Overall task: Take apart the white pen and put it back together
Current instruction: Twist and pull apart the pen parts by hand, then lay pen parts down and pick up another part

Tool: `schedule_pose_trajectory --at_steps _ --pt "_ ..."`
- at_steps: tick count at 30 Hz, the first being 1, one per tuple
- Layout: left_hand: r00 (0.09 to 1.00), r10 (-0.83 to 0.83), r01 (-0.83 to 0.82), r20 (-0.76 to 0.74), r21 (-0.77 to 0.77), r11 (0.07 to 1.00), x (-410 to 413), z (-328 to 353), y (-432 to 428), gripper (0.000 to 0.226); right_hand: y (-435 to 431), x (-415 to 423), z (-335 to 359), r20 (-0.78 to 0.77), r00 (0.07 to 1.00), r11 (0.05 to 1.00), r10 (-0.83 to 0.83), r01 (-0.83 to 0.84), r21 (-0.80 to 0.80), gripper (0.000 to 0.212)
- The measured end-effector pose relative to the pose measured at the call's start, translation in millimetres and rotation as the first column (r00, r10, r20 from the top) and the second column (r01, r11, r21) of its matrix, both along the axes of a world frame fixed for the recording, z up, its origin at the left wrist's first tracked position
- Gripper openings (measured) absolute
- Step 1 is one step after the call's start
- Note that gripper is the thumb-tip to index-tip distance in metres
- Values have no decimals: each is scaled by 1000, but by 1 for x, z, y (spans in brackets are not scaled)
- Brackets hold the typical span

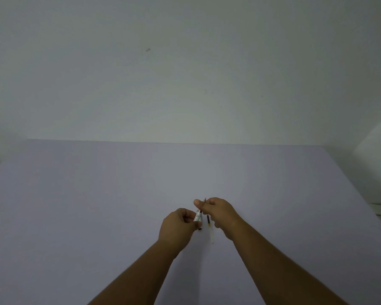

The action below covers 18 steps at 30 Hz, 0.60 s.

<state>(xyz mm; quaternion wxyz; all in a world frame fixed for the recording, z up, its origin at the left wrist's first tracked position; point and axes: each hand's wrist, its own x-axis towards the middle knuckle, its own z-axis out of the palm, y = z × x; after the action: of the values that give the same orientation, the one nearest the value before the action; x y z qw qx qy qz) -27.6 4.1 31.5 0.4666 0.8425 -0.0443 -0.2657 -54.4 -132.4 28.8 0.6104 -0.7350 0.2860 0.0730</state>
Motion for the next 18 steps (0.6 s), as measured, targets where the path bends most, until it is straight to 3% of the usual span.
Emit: schedule_pose_trajectory --at_steps 3,11,18 --pt "1000 -8 7 22 16 1000 3 -2 -1 15 -2 -3 1 43 998 997 40 -43 67 18" --pt "998 44 -46 52 33 998 5 -11 -4 9 1 11 -5 -12 1000 1000 6 -6 -23 27" --pt "992 117 -117 -53 -2 993 14 -21 3 10 -6 19 -15 -59 998 999 -37 36 -21 35"
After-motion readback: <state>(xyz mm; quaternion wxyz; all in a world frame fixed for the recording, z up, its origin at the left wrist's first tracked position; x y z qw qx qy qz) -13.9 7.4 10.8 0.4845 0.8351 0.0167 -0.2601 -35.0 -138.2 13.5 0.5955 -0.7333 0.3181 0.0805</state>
